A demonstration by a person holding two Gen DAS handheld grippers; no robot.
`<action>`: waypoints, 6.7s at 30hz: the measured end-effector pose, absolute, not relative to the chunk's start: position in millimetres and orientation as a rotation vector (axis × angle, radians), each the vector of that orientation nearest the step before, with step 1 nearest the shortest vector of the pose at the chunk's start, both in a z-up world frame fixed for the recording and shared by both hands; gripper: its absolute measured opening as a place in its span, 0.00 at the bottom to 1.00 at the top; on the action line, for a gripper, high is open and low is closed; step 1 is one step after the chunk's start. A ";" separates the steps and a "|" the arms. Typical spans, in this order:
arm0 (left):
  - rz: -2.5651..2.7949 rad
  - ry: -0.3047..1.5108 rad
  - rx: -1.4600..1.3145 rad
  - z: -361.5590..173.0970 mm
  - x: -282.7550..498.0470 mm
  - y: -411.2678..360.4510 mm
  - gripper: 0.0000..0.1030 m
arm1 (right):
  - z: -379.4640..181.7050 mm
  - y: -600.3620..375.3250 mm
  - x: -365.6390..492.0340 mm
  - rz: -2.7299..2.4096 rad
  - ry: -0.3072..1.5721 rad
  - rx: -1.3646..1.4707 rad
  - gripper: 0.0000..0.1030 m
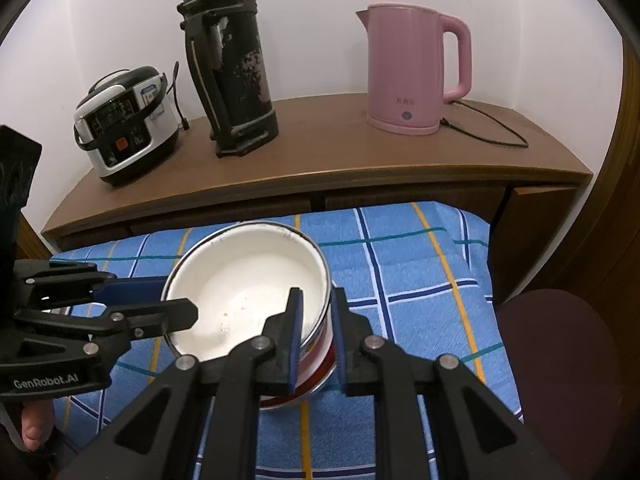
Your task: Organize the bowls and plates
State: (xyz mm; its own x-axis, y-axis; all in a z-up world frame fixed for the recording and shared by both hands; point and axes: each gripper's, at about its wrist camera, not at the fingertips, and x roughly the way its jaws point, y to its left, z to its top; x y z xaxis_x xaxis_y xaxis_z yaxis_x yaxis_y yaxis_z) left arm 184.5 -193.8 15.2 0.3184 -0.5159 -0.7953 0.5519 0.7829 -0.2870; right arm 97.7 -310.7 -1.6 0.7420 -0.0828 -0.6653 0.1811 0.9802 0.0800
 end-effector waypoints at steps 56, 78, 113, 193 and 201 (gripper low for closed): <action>-0.703 1.039 0.090 -4.0 187.9 -204.1 0.31 | -18.1 -313.8 96.3 -0.141 0.750 0.169 0.15; -0.691 1.009 0.127 -4.6 183.4 -209.0 0.31 | -18.1 -316.6 93.2 -0.143 0.744 0.156 0.15; -0.640 1.043 0.078 -19.1 201.1 -197.6 0.52 | -28.8 -327.2 88.5 -0.130 0.726 0.240 0.38; -0.166 0.959 -0.260 -16.3 121.2 27.6 0.36 | -4.4 -121.9 175.1 0.344 0.777 0.069 0.23; -0.099 0.924 -0.297 -8.6 107.0 62.8 0.36 | 4.6 -83.7 177.8 0.407 0.755 0.029 0.23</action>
State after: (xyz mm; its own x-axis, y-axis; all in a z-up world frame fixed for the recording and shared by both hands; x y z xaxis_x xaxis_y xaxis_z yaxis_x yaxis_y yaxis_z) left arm 107.0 62.8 -8.6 0.6015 -0.2104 -0.7707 -0.0428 0.9548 -0.2941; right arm 177.8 -83.7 4.6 0.6540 0.3691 -0.6604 -0.3488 0.9217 0.1697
